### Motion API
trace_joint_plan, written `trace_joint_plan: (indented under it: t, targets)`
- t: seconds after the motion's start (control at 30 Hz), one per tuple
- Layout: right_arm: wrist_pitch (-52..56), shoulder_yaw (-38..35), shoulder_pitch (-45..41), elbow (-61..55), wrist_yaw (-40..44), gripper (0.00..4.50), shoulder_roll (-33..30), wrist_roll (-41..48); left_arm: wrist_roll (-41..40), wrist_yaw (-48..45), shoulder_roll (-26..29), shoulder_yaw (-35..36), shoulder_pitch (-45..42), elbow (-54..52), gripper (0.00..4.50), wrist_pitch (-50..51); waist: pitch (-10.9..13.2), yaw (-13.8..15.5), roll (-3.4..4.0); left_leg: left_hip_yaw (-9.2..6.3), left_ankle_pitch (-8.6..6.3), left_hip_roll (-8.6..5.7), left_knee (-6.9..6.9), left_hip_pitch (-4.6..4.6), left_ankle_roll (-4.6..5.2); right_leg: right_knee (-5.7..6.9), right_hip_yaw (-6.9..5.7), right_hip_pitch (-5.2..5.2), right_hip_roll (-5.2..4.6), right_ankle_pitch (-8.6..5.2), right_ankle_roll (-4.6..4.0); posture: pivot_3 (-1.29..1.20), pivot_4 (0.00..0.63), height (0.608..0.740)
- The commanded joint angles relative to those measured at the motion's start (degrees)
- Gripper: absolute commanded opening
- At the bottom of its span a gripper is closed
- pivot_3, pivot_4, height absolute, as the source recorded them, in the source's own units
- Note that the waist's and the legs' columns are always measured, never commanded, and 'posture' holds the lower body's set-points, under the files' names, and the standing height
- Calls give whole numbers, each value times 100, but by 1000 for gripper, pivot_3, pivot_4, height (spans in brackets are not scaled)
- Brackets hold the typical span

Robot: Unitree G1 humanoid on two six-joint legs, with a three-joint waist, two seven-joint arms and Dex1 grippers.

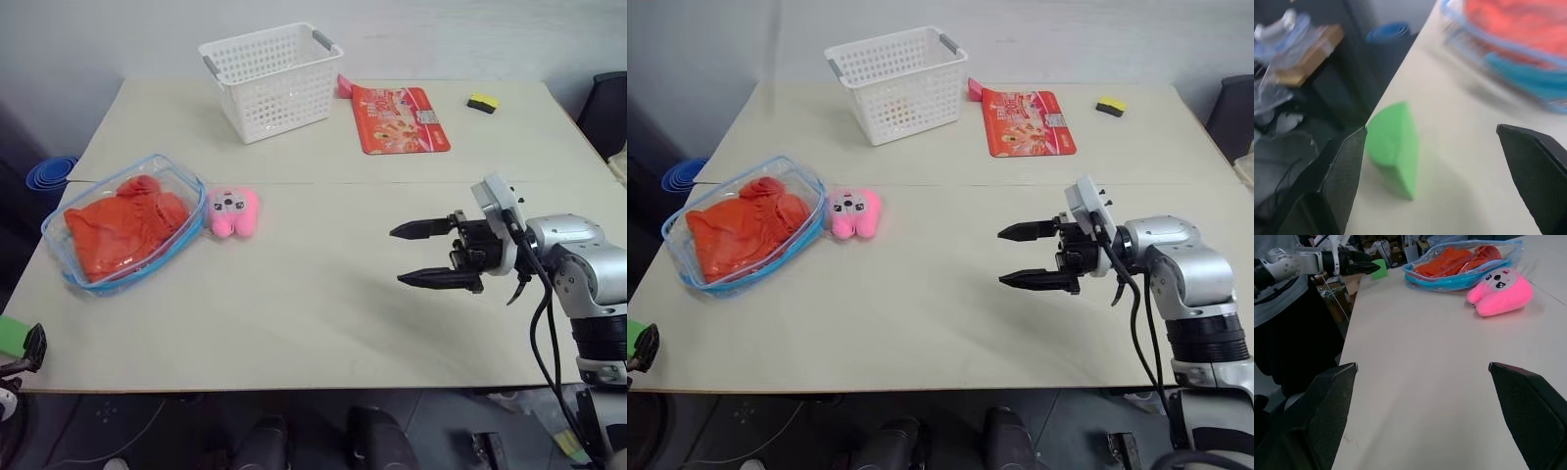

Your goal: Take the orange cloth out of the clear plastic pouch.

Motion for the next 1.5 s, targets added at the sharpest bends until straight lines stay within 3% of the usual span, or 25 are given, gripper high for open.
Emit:
trace_joint_plan:
  t: [0.03,0.2,0.37,0.57,0.73,0.97,1.1,1.47,1.5]
  targets:
    - [-16,-199,-10,-23,21,4500,-99,50,-177,-285,335,354,456,-1139,4462,169,0,2,0,0,0,1,0,0,0,-2,0,0,0,0,0,0,150,740]
    - [-29,-182,-36,29,50,4500,-104,36,335,-588,1413,-187,607,-2009,4462,832,1,29,0,-2,1,1,0,0,0,-10,0,7,-1,-1,-2,0,150,740]
    - [5,-172,-63,-61,-52,4500,-27,68,1526,-542,3029,-1692,-39,-1746,4462,1623,4,-3,6,0,1,0,-4,2,-1,3,1,2,4,-2,-4,0,150,740]
    - [79,-271,24,-233,-120,4500,-83,152,2560,-791,3996,-3135,-803,-1143,4462,1570,6,-68,9,5,2,-1,-36,-3,0,22,3,-21,7,-2,-4,0,150,740]
    - [200,-408,102,-429,-237,4500,-120,259,3076,-912,4139,-3590,-1168,-691,4462,1663,9,-67,13,6,3,-2,-45,-6,-2,20,-1,-25,9,-4,-6,0,150,740]
    - [293,-488,271,-642,-423,4500,-68,307,3432,-977,3793,-4211,-2045,-17,4462,1310,9,22,13,4,4,-6,-39,-5,-1,26,-3,-22,7,-3,-6,0,150,740]
    - [313,-514,317,-699,-467,4500,-92,331,3596,-994,3655,-4300,-2314,303,3620,1163,9,18,13,4,4,-10,-39,-6,1,28,-4,-23,6,-3,-5,0,150,740]
    - [299,-597,362,-752,-524,4500,-162,310,3766,-1213,3524,-4089,-2146,332,139,893,9,5,13,5,5,-9,-39,-4,1,31,-6,-23,6,-3,-5,0,150,740]
    - [298,-598,363,-749,-522,4500,-164,302,3789,-1246,3538,-4120,-2146,333,59,796,9,7,13,5,5,-9,-38,-4,1,31,-6,-23,6,-3,-5,0,150,740]
